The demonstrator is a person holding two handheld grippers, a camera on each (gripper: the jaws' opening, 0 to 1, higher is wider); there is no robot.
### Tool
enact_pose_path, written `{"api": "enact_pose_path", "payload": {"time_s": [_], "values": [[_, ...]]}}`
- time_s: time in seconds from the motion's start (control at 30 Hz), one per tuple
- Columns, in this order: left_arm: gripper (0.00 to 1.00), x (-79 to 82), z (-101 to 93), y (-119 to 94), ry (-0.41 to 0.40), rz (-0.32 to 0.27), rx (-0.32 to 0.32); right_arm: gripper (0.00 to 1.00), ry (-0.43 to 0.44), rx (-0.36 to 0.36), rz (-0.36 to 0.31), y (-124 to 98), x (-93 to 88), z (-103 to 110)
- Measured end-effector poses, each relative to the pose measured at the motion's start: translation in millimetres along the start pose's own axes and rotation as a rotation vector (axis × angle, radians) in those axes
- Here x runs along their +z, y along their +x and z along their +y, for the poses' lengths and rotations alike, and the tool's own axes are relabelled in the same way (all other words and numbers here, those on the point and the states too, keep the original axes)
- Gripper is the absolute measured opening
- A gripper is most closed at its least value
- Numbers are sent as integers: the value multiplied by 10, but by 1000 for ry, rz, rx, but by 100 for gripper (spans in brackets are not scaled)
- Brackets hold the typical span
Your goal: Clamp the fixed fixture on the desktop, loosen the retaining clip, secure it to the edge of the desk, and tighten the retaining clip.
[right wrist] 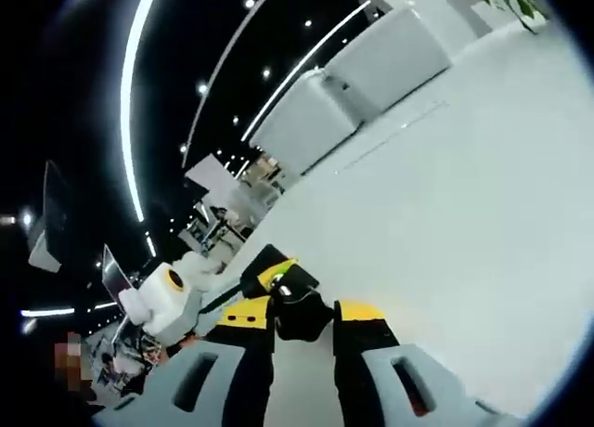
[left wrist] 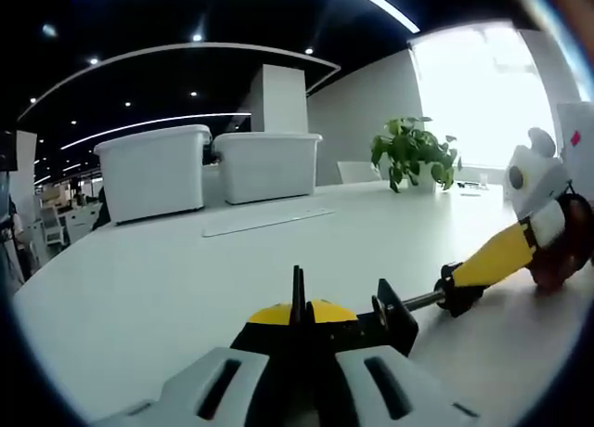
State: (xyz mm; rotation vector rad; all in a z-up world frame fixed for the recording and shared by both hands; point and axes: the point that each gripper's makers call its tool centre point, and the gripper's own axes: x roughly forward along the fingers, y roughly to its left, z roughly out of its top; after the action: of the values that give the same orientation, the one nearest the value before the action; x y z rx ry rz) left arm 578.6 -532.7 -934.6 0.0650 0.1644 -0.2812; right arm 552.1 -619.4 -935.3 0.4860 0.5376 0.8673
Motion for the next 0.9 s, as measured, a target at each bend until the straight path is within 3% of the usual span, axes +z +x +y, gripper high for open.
{"api": "enact_pose_path", "payload": {"time_s": [0.07, 0.17, 0.3, 0.37, 0.4, 0.5, 0.63, 0.77, 0.87, 0.9], "values": [[4, -1, -3, -5, -1, 0, 0, 22, -120, 1, -10, -4, 0, 44], [4, -3, -4, -6, 0, 0, 1, 22, -379, -3, -36, -8, -8, 117], [4, -6, 0, -6, 0, 1, 4, 22, -599, -28, -64, -6, -17, 177], [4, -8, 2, -4, 1, 1, 6, 22, -763, -43, -89, -8, -16, 219], [4, -8, 4, -3, 1, 1, 6, 22, -894, -63, -106, -11, -23, 252], [4, -8, 7, 1, 1, 1, 7, 22, -1112, -99, -139, -17, -42, 306], [4, -8, 12, 7, 2, 1, 7, 23, -1292, -134, -166, -39, -76, 363], [4, -8, 18, 11, 1, 1, 7, 24, -1266, -126, -156, -61, -81, 386], [4, -7, 16, 15, 0, 1, 6, 31, -1072, -83, -141, -86, -85, 434], [4, -7, 16, 14, 1, 1, 7, 34, -978, -53, -139, -12, 12, 380]]}}
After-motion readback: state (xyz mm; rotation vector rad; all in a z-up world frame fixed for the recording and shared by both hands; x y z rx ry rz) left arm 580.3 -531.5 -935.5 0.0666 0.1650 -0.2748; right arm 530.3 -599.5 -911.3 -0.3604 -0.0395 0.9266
